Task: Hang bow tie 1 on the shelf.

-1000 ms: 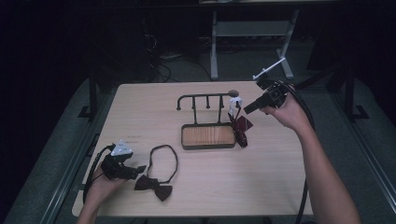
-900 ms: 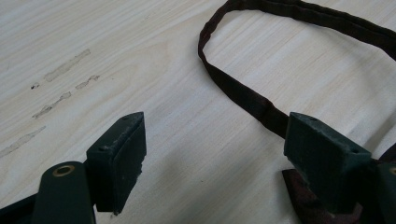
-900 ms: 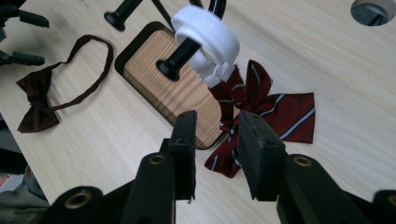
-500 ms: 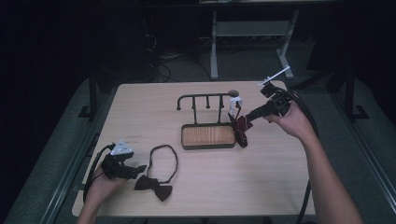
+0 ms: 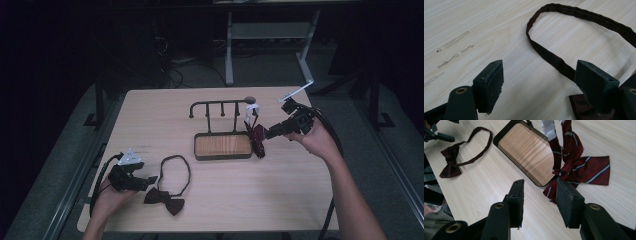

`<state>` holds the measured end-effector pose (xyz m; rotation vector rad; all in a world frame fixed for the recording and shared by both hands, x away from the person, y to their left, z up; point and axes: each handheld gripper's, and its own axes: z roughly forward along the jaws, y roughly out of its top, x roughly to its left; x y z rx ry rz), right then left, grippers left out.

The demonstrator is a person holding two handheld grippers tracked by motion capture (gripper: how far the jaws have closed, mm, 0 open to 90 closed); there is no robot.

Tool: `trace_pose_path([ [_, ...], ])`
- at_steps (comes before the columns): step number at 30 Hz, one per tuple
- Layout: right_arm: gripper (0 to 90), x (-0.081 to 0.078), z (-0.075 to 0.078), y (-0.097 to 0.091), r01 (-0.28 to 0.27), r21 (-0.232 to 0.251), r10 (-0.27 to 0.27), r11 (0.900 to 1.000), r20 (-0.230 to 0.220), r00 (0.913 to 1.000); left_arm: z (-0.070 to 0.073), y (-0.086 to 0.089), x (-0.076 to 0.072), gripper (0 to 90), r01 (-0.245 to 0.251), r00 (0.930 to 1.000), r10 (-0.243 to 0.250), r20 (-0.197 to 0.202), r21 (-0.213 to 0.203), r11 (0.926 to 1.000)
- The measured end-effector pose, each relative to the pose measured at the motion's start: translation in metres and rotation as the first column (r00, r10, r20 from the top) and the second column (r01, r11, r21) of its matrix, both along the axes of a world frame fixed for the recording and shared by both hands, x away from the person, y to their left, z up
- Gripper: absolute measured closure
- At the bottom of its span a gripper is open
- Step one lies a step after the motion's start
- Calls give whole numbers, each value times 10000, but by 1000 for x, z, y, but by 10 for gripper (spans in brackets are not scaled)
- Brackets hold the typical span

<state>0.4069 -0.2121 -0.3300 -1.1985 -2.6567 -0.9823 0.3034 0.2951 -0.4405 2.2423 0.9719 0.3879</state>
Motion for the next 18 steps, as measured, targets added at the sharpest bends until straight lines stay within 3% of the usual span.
trace_pose_path([
  [18, 540, -21, -22, -10, -54, 201, 55, 9998, -40, 10000, 2, -6, 1, 246, 122, 9999, -122, -27, -29, 9999],
])
